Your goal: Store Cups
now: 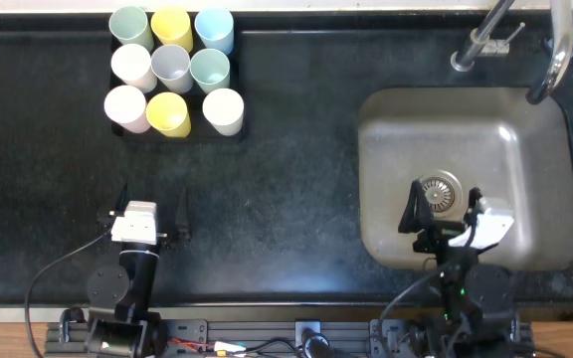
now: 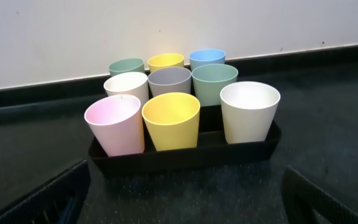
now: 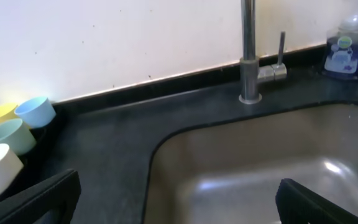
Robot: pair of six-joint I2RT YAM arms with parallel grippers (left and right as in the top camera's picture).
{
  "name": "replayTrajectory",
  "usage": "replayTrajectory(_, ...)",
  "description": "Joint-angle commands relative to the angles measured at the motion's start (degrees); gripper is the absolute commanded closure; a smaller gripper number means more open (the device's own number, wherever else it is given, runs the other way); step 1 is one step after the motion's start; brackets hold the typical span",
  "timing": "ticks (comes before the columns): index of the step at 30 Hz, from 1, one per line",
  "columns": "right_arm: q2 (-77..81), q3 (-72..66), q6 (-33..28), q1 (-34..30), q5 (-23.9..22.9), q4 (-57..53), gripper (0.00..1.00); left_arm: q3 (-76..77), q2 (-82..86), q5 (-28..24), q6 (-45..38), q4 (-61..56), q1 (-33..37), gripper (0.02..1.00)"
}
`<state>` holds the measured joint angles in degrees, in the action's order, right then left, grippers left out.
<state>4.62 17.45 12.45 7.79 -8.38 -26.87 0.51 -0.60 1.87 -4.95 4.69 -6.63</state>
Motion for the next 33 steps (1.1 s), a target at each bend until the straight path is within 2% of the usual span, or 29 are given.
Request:
replayTrajectory(1,-4.28,-4.76,0.66,-0.33,-0.66,0.74,0.003,-0.07,0.44,-0.55,-1.22,0.13,0.26,0.020)
replayTrajectory(6,-4.42,-10.10,0.63,-1.57,-0.63,2.82,0.005,-0.07,0.44,-0.55,-1.22,0.13,0.26,0.020)
replayTrajectory(12,-4.44,-12.04,0.66,-8.24,-0.50,9.51,0.003,-0.07,0.44,-0.55,-1.22,0.13,0.26,0.020)
replayTrajectory(17,-4.44,-17.03,0.66,-11.72,-0.50,25.05,0.003,-0.07,0.44,-0.57,-1.22,0.13,0.26,0.020)
replayTrajectory(33,-4.42,-17.20,0.66,-11.34,-0.09,23.10,0.003,-0.07,0.44,-0.55,-1.22,0.13,0.26,0.018)
